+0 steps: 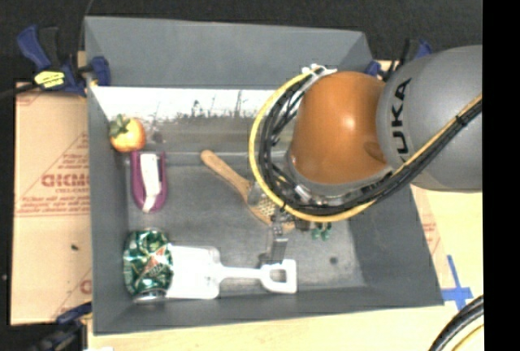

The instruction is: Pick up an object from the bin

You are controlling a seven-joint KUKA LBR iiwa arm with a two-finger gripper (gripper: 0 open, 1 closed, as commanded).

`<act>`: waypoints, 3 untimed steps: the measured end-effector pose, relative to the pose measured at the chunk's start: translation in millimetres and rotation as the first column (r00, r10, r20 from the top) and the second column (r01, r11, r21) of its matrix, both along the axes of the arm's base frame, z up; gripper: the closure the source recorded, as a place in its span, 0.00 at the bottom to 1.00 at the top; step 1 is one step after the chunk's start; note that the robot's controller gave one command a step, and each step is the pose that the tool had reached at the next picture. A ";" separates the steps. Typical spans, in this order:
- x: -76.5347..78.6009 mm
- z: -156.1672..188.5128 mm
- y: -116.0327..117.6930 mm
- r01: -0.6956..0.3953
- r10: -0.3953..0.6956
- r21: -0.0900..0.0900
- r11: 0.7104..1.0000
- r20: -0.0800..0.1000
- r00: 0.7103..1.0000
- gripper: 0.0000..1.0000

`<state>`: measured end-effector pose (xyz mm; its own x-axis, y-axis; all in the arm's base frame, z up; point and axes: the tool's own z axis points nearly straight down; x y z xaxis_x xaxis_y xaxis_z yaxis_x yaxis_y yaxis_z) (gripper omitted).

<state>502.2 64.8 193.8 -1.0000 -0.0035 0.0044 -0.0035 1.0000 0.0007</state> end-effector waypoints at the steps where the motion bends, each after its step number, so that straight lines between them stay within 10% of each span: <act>1: 1.7 3.0 -0.3 0.004 -0.004 0.001 1.000 0.007 1.000 0.00; 2: -24.7 -123.3 -22.2 -0.120 0.120 -0.001 0.993 0.025 0.992 0.00; 3: -29.3 -49.4 -16.0 -0.062 0.061 0.002 0.998 0.015 0.998 0.00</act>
Offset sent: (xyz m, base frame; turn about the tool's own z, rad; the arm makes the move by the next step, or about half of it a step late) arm -0.0299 -0.0211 -0.1238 -0.1236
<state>472.8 48.8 144.5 -0.9978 -0.0650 -0.0103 -0.0650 0.9979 0.0022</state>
